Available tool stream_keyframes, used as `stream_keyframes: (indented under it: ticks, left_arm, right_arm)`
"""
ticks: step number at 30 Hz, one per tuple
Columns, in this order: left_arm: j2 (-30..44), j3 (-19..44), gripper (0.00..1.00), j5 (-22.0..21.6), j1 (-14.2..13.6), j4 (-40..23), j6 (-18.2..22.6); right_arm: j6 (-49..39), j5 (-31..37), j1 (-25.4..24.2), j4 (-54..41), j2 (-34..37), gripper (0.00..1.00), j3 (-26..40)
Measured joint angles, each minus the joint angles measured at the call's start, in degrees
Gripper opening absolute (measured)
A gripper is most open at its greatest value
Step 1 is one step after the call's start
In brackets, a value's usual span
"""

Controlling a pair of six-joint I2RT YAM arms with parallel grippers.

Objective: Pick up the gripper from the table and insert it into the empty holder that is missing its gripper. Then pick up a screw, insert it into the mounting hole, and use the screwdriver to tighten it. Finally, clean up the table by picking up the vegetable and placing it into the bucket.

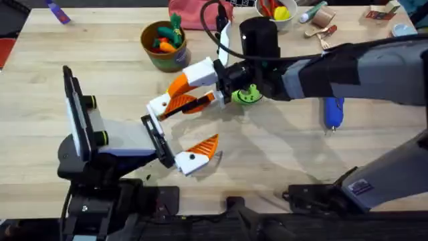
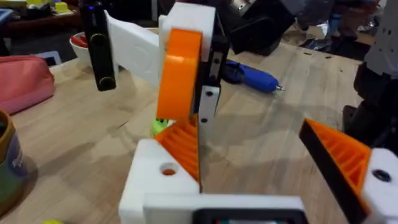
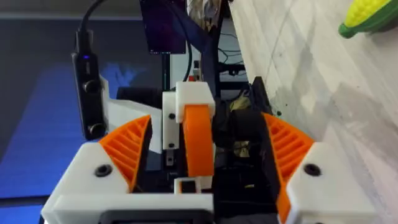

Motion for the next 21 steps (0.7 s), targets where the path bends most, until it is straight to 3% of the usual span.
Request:
stream_keyframes:
  ticks: [6,10,13,16,21]
  left_arm:
    - [0.0,0.0,0.985,0.0,0.0,0.0,0.0]
    - [-0.02,0.0,0.985,0.0,0.0,0.0,0.01]
    - [0.0,0.0,0.985,0.0,0.0,0.0,0.02]
    - [0.0,0.0,0.985,0.0,0.0,0.0,0.02]
    - [0.0,0.0,0.985,0.0,0.0,0.0,0.02]
  right_arm:
    - [-0.49,1.86,-1.82,-0.4,-0.25,0.931,0.0]
    - [-3.32,5.03,-5.52,-7.34,-4.52,0.933,-0.02]
    - [-8.88,9.67,-8.92,-19.76,-11.22,0.935,0.13]
    - [-16.39,16.69,-11.86,-37.94,-17.44,0.935,1.72]
    - [-28.25,31.35,-13.82,-62.53,-22.77,0.936,9.06]
